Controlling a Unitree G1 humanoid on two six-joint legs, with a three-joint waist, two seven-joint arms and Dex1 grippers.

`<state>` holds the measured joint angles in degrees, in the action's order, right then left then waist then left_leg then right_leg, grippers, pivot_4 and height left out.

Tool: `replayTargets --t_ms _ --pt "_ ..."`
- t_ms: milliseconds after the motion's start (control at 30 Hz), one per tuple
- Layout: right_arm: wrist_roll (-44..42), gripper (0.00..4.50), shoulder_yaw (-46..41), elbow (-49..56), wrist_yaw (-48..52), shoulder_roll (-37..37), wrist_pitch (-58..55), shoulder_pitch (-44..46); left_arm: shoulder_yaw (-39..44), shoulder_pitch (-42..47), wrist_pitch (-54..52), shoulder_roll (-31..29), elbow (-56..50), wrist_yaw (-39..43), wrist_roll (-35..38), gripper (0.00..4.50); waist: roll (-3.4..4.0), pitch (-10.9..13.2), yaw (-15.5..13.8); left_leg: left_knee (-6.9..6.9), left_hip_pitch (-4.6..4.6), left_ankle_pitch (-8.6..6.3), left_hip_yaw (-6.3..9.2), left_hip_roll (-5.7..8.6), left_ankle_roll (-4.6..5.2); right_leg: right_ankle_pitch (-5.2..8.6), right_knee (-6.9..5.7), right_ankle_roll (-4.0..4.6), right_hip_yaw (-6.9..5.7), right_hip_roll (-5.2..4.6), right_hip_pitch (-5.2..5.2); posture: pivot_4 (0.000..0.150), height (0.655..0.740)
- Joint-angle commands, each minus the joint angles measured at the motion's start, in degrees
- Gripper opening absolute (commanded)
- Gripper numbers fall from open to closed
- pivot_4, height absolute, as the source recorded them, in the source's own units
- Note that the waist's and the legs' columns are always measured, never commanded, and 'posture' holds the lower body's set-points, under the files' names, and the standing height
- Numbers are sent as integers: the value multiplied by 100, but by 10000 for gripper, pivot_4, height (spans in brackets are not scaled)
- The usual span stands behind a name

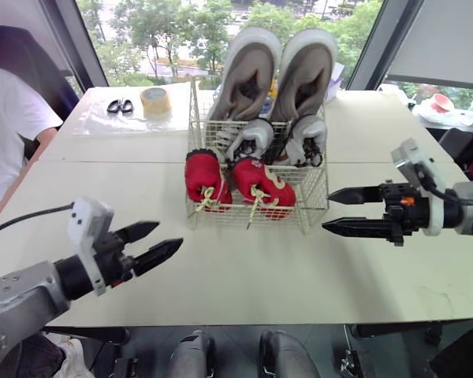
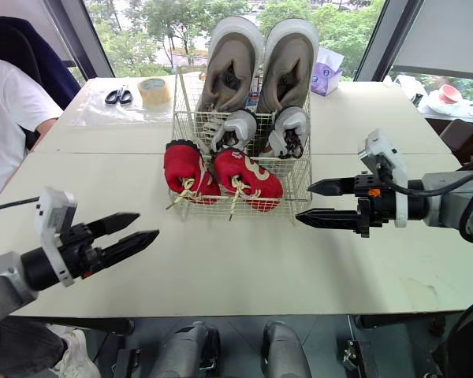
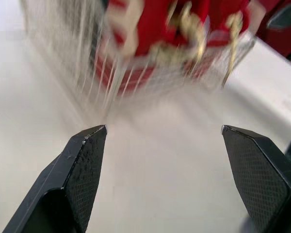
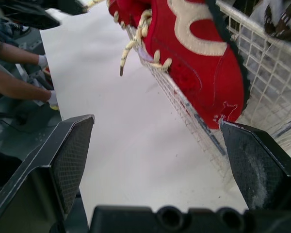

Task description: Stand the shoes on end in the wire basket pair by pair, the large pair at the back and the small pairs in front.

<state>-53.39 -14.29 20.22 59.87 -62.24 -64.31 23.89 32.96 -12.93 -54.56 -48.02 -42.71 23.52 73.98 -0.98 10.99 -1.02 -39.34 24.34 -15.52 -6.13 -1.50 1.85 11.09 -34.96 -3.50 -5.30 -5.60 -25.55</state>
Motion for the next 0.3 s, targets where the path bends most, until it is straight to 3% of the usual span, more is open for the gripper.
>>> replayTargets --t_ms 33,200,300 --pt "42 45000 -194 168 -46 -130 71 -269 137 -363 177 -115 -16 473 -290 38780 1 0 14 0 1 -3 0 0 -4 0 6 1 0 0 0 1500 7400" --pt "120 45000 -187 292 -140 -109 156 -609 98 -706 371 -124 214 916 -727 38780 6 0 28 6 4 -7 -4 -3 -3 2 9 5 0 -1 -8 1500 7400" --pt "180 45000 -143 274 -127 -86 273 -703 101 -571 425 -11 336 842 -589 38780 8 0 28 7 4 -7 -3 -4 -4 3 9 8 1 -2 -10 1500 7400"
